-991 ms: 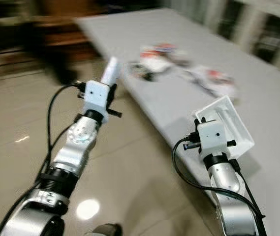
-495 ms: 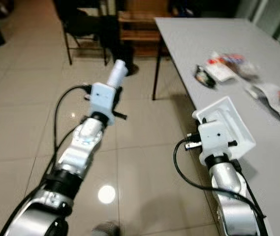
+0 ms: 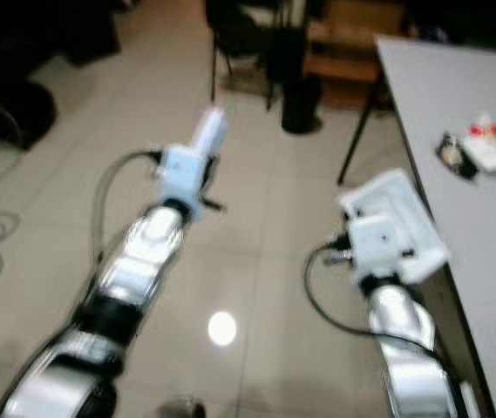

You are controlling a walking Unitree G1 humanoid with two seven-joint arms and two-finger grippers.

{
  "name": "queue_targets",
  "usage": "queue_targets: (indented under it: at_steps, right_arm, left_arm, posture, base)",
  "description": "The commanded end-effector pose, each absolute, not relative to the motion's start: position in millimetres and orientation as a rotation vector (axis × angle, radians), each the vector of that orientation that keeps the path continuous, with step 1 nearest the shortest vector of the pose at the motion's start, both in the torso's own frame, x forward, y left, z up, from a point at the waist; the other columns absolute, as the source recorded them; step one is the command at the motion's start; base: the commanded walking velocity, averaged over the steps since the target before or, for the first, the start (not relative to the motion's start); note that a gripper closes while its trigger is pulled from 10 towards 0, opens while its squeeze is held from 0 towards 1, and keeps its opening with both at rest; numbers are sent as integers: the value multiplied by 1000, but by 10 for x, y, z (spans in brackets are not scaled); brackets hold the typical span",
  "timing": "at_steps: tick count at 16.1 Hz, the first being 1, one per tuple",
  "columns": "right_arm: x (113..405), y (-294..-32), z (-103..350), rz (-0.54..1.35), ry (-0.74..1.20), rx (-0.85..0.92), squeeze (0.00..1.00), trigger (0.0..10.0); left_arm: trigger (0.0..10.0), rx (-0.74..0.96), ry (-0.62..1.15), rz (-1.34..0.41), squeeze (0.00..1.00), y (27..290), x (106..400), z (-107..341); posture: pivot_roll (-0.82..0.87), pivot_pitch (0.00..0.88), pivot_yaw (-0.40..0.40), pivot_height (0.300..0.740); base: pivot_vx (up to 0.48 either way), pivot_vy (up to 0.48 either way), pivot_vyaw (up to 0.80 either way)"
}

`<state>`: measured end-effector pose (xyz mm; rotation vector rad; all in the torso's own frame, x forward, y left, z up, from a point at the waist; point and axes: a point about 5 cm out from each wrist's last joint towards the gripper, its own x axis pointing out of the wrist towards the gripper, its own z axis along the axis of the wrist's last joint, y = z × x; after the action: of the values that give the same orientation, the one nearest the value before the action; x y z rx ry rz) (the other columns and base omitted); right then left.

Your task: Picking trash to rubbish bin

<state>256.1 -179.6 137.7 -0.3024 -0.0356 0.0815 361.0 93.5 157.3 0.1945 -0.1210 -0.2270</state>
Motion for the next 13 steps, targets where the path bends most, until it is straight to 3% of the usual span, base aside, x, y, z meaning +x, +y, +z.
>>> queue_targets:
  at_steps: [1, 13]
  right_arm:
    - [2546, -1858, 1388, 67, -33, -311, 0, 10000]
    - [2535, -1856, 1389, 73, -33, -308, 0, 10000]
  left_arm:
    - [0, 176, -114, -246, 0, 840, 3603, 1573]
    - [0, 163, -104, -254, 0, 822, 3611, 1554]
  posture:
    - [136, 73, -47, 740]
    - [132, 69, -48, 740]
  base:
    - [262, 0, 469]
    - [284, 0, 38]
